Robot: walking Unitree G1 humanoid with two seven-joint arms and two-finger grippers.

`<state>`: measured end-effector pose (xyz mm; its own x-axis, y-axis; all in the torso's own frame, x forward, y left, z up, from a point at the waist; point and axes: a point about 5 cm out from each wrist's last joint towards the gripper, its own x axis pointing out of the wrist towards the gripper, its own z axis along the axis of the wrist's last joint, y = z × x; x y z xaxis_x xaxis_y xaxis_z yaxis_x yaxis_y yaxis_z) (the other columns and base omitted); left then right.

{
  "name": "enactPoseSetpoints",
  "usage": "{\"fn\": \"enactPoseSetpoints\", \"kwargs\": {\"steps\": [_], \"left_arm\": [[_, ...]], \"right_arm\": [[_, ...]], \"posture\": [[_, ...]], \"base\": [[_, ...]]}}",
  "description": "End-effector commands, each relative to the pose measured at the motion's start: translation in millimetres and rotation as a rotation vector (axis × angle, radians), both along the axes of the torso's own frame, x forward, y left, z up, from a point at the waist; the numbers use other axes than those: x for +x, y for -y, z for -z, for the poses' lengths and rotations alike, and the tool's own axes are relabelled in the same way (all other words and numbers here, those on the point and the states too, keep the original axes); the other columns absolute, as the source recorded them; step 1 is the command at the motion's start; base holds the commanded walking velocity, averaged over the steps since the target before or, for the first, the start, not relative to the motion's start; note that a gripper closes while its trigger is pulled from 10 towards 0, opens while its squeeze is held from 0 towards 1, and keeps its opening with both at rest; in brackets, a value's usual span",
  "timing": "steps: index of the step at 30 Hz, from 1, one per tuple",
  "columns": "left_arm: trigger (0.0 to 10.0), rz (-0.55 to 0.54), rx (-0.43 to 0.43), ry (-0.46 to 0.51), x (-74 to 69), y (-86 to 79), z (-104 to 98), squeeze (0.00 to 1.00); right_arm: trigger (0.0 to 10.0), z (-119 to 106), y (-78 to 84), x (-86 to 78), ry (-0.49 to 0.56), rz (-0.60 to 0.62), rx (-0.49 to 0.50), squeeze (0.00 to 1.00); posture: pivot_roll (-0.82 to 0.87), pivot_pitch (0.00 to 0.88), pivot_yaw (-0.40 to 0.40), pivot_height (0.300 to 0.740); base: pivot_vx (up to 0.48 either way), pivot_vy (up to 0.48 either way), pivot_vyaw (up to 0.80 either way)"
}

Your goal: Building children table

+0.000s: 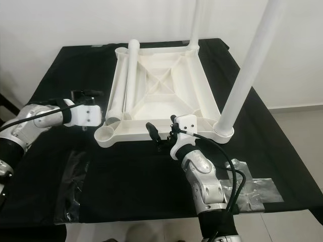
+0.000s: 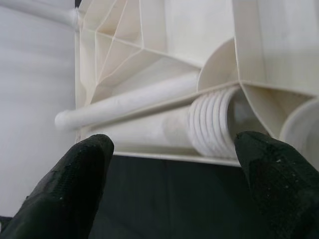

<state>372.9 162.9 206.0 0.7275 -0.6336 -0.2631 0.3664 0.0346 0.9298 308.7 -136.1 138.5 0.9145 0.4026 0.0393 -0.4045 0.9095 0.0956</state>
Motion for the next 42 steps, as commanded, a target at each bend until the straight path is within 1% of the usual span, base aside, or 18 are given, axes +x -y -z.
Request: {"fn": "enactPoseSetpoints", "kwargs": {"steps": [1, 3, 7, 12, 23, 25, 30, 32, 34, 37, 42], "left_arm": [[10.0, 0.01, 0.022, 0.001, -0.1, 0.2, 1.9, 0.0], [10.0, 0.038, 0.007, -0.011, -0.7, 7.1, 4.5, 0.0], [10.0, 0.068, 0.001, -0.021, -2.2, 11.5, 6.0, 0.0], [10.0, 0.074, 0.002, -0.024, -2.3, 12.5, 6.6, 0.0], [10.0, 0.091, 0.032, -0.026, -1.6, 15.8, 8.0, 0.0], [10.0, 0.095, 0.043, -0.017, -0.4, 18.3, 6.9, 0.0], [10.0, 0.067, 0.072, 0.022, 4.5, 20.5, 3.8, 0.0], [10.0, 0.031, 0.11, 0.04, 8.3, 18.4, 4.5, 0.0], [10.0, 0.018, 0.127, 0.046, 9.7, 17.3, 5.1, 0.0], [10.0, -0.019, 0.166, 0.087, 13.4, 14.0, 3.9, 0.0], [10.0, -0.036, 0.175, 0.116, 15.4, 12.5, 1.2, 0.0]], "right_arm": [[10.0, 0.5, -0.9, -2.6, -0.007, -0.001, 0.018, 0.0], [10.0, 0.5, -0.5, -2.0, -0.009, 0.001, 0.017, 0.0], [10.0, 0.3, -0.4, -1.9, -0.01, 0.002, 0.015, 0.0], [10.0, 0.2, -0.3, -1.7, -0.011, 0.002, 0.016, 0.0], [10.0, -0.5, -0.1, -2.0, -0.014, 0.002, 0.015, 0.0], [10.0, -1.0, 0.1, -2.8, -0.014, 0.003, 0.015, 0.0], [10.0, -1.6, 0.1, -3.7, -0.014, 0.003, 0.015, 0.0], [10.0, -1.8, -0.3, -4.3, -0.014, 0.004, 0.015, 0.0], [10.0, -1.8, -0.4, -4.5, -0.014, 0.004, 0.016, 0.0], [10.0, -1.8, -0.2, -4.6, -0.016, 0.007, 0.02, 0.0], [10.0, -1.9, 0.0, -4.8, -0.018, 0.008, 0.021, 0.0]], "posture": [[-0.02, 0.133, 0.046, 0.74], [-0.02, 0.133, 0.047, 0.74], [-0.02, 0.133, 0.047, 0.74], [-0.02, 0.134, 0.046, 0.74], [-0.02, 0.145, 0.045, 0.74], [-0.02, 0.154, 0.046, 0.74], [-0.02, 0.158, 0.047, 0.74], [-0.03, 0.162, 0.051, 0.74], [-0.03, 0.162, 0.051, 0.74], [-0.03, 0.165, 0.053, 0.74], [-0.03, 0.165, 0.054, 0.74]], "base": [[0.0, 0.0, 0.0], [0.0, 0.0, 0.0], [0.0, 0.0, 0.0], [0.0, 0.0, 0.0], [0.0, 0.0, 0.0], [0.0, 0.0, 0.0], [0.0, 0.0, 0.0], [0.0, 0.0, 0.0], [0.0, 0.0, 0.0], [0.0, 0.0, 0.0], [0.0, 0.0, 0.0]]}}
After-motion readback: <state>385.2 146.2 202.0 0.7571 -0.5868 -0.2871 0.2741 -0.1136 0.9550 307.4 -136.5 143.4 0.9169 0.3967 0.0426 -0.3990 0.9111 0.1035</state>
